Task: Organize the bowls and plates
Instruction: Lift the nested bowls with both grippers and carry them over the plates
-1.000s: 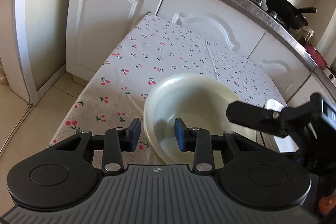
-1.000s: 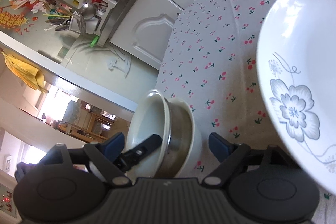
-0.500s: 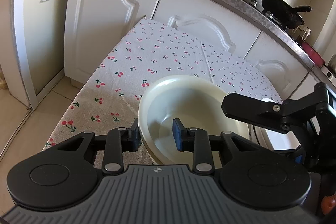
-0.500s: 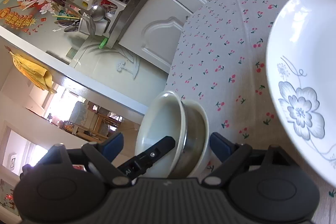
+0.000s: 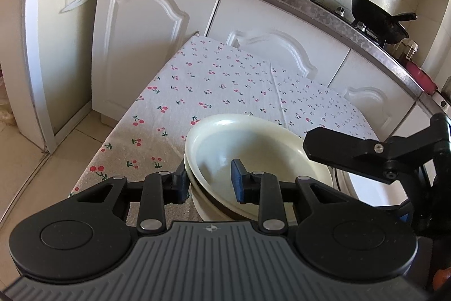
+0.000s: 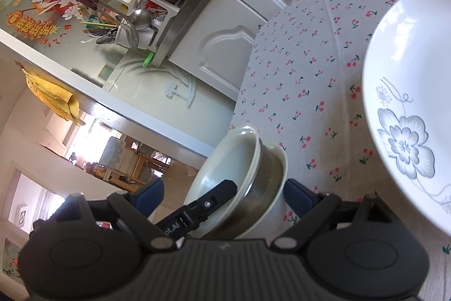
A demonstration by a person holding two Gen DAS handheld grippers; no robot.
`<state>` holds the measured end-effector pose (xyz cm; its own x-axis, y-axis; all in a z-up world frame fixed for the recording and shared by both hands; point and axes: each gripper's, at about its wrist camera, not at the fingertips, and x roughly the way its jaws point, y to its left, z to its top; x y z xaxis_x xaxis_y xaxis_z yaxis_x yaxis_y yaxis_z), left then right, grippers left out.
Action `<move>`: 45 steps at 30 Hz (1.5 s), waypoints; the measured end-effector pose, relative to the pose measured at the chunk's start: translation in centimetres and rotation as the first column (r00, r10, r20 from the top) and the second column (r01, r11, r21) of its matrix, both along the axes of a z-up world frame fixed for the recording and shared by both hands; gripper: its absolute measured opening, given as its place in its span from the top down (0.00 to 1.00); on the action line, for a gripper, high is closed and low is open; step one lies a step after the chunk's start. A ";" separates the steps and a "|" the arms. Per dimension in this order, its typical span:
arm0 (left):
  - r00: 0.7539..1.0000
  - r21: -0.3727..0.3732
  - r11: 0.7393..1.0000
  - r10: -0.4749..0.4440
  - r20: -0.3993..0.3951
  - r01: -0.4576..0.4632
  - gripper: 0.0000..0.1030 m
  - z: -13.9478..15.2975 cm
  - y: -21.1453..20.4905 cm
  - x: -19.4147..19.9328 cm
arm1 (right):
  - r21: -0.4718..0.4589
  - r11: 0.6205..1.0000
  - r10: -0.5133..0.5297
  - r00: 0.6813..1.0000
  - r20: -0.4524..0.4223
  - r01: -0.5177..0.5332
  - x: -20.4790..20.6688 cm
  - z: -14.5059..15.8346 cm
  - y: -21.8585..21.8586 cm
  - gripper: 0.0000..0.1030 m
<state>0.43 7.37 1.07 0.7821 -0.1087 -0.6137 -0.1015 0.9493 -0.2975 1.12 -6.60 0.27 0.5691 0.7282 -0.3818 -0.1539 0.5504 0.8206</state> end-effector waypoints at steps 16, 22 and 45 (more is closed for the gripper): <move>0.996 0.034 0.999 -0.035 0.080 0.033 0.68 2.6 -1.6 -0.8 | 0.054 0.998 -0.033 0.996 0.081 0.029 -1.4 2.2 -2.2 0.10; 0.992 0.042 0.997 -0.076 0.101 0.072 0.68 3.3 -3.0 -0.4 | 0.079 0.995 -0.073 0.991 0.111 0.065 -2.2 3.1 -3.8 0.07; 0.956 0.075 0.963 -0.267 0.123 0.259 0.68 4.2 -11.7 1.8 | 0.172 0.946 -0.305 0.935 0.181 0.275 -5.4 3.8 -13.1 0.05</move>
